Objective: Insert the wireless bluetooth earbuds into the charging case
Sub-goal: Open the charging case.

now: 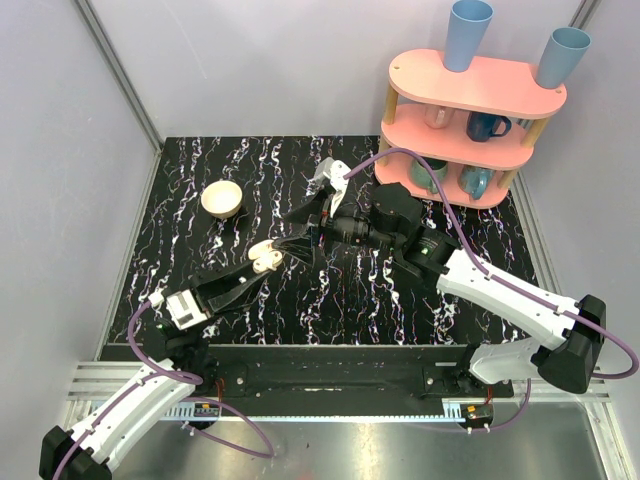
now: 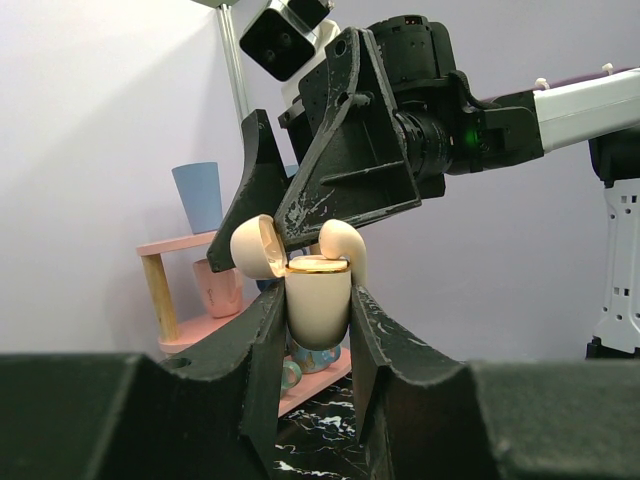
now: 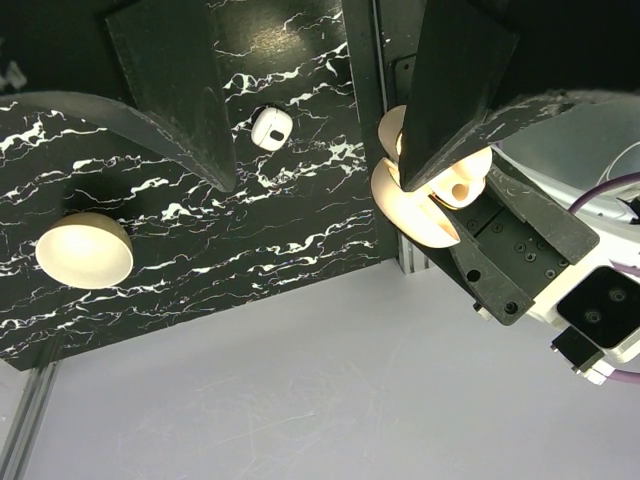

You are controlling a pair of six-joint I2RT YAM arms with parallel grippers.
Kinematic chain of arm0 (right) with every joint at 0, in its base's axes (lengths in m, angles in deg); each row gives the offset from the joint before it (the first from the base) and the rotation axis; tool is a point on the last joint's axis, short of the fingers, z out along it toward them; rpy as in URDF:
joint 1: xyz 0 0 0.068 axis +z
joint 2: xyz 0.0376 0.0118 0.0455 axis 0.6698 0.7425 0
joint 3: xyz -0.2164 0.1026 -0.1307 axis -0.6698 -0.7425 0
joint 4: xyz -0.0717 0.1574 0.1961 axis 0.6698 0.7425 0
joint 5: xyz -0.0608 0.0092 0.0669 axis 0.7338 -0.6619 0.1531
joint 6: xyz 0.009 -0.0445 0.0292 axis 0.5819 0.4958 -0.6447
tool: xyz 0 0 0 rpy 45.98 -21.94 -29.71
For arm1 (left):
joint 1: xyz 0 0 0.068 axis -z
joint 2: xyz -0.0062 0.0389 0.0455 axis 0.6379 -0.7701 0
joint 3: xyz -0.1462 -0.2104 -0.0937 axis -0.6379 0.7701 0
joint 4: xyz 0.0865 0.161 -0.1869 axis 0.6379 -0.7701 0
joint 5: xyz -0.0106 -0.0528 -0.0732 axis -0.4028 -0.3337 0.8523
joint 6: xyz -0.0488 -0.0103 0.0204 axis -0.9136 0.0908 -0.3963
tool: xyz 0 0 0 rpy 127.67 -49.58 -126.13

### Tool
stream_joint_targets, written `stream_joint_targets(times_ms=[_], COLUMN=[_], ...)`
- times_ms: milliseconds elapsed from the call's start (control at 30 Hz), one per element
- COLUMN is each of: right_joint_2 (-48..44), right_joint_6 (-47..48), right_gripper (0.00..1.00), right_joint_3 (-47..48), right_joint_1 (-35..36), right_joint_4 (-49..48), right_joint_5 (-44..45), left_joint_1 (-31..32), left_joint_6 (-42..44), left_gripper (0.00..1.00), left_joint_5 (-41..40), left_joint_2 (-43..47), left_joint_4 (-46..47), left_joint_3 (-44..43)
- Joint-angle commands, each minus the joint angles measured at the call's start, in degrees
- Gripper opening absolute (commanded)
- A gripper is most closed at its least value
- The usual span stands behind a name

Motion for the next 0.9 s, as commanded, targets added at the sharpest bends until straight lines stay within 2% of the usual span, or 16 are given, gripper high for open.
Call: stream_joint_targets(times_ms=[0, 400, 867], right_joint_2=[-0.69, 0.36, -1.66], right_joint_6=[1.20, 1.20, 1.38], right_gripper=[0.73, 0.74, 0.75], right_joint_3=[2.56, 2.83, 1.59], right_joint_1=[-0.36, -0.27, -0.27], right_joint_4=[-2.75, -2.66, -4.15], right_joint_5=[2.20, 2.37, 0.44], left_joint_1=[0.12, 0.12, 0.21], left_joint_6=[-0.66, -0.75, -0.49], left_gripper=[0.00, 0.00, 0.00], left_joint_5=[0.63, 1.42, -2.01], left_joint_2=[0.30, 0.03, 0.73], left_joint_4=[3.09, 4.06, 2.74], left_joint_3=[-0.11, -0.11, 0.33])
